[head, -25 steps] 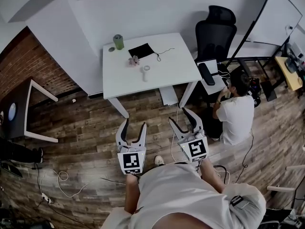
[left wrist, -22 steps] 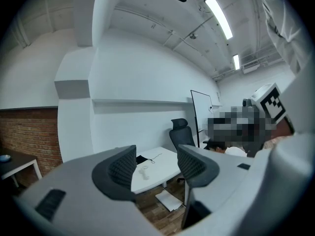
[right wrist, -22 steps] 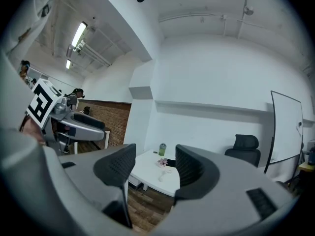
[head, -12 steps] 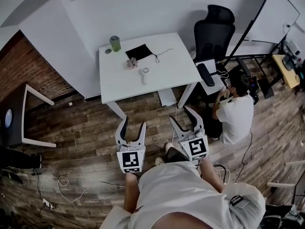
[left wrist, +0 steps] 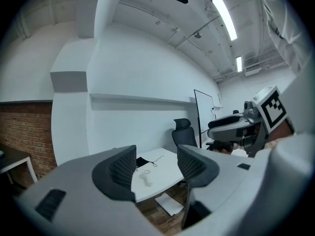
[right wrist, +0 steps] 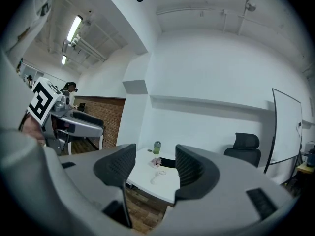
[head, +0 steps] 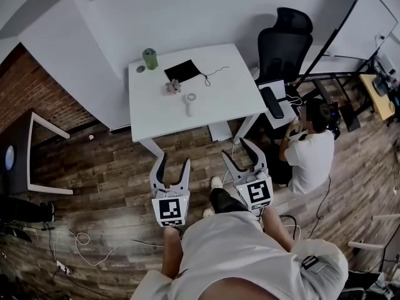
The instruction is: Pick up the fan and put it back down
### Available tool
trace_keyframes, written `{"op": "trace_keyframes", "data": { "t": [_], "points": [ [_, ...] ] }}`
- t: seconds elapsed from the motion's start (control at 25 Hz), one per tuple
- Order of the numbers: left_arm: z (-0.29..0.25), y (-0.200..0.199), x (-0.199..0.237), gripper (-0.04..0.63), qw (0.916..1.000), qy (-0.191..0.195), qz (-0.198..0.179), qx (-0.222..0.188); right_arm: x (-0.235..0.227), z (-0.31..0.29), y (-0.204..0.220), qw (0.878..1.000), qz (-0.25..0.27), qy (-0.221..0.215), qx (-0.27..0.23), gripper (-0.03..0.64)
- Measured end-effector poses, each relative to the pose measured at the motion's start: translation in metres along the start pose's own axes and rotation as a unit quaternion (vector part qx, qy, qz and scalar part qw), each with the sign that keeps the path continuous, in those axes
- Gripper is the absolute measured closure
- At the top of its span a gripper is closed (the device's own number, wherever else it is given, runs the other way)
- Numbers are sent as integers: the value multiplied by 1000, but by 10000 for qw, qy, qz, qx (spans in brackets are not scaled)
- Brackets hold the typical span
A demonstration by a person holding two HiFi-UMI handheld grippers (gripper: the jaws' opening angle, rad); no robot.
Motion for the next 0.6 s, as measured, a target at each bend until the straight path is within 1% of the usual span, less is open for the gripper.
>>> {"op": "trace_keyframes", "data": {
  "t": [0.4,0.6],
  "points": [
    [-51,-14,4,342,9998,-171,-23,97,-42,-42,1,9998,-80,-176,14,364],
    [-78,-23,5,342,9995,-278,-58,132,-65,-68,-1,9994,-102,-314,-83,364]
  ]
}}
Point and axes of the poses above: the fingertips, and each gripper's own axes: z backward along the fingers, x to its left, y out of its underside, the point moved 10 cm from there along z, backward along the fingers, and after that the axes turned 6 degrees about x, right-handed, at the moved point
